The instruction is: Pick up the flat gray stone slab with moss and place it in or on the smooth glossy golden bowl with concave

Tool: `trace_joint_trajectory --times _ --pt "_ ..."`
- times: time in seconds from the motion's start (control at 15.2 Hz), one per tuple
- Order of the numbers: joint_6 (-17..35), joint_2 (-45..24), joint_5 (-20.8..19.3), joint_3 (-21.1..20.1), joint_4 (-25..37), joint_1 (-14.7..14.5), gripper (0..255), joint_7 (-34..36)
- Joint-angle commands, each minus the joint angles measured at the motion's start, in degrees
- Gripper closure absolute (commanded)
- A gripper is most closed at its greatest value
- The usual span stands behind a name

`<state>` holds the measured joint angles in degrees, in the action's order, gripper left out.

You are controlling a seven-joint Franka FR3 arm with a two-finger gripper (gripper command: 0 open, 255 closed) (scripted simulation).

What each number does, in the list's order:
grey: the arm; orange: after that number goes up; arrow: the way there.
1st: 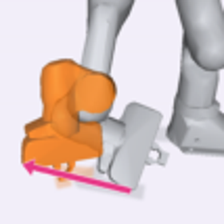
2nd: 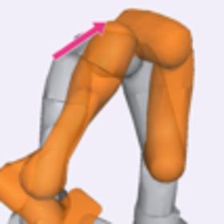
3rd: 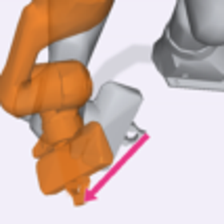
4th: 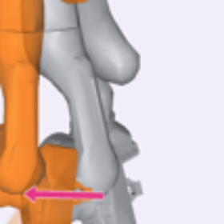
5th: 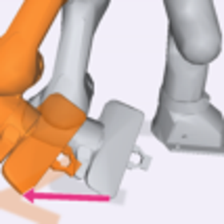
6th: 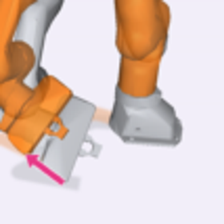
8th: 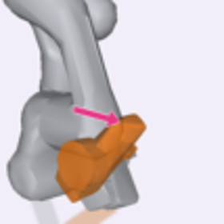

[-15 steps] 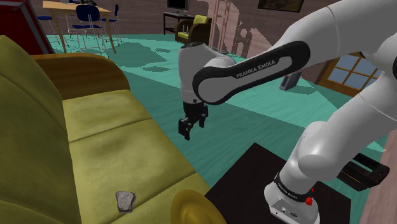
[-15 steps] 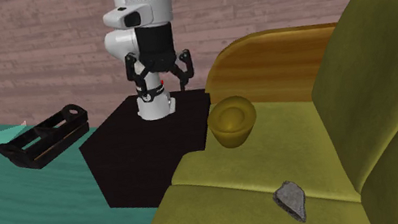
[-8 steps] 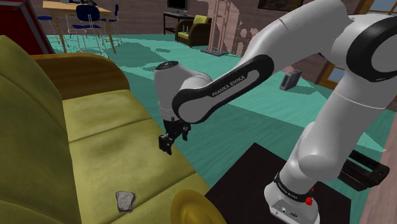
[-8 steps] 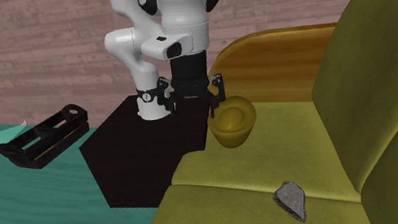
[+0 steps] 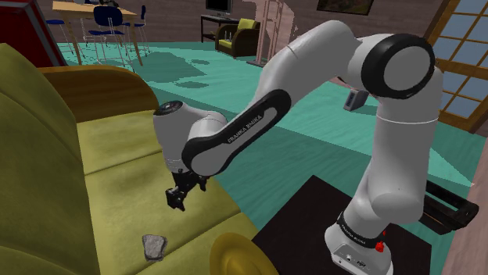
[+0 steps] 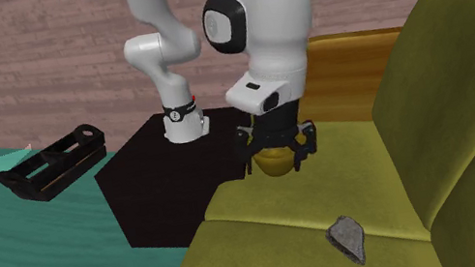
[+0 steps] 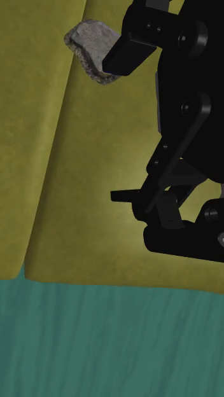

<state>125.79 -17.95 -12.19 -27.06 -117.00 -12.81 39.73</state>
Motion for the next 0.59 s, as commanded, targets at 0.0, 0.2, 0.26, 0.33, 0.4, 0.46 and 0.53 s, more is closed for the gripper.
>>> trace_joint_trajectory --times 0.0,0.2,0.26,0.33,0.4,0.46,0.53 --pt "-0.13 -4.71 -2.28 0.49 4.14 -1.96 0 2.15" --pt "-0.68 -11.47 -5.00 1.50 10.63 -5.18 0 4.59" --pt "-0.99 -13.71 -5.76 1.88 12.96 -6.29 0 5.23" --pt "-1.35 -15.95 -6.44 2.27 15.38 -7.42 0 5.78" --pt "-1.77 -18.21 -7.07 2.64 17.90 -8.54 0 6.26" --pt "-2.25 -20.48 -7.63 3.01 20.53 -9.67 0 6.65" --pt "-2.80 -22.78 -8.13 3.39 23.28 -10.82 0 6.97"
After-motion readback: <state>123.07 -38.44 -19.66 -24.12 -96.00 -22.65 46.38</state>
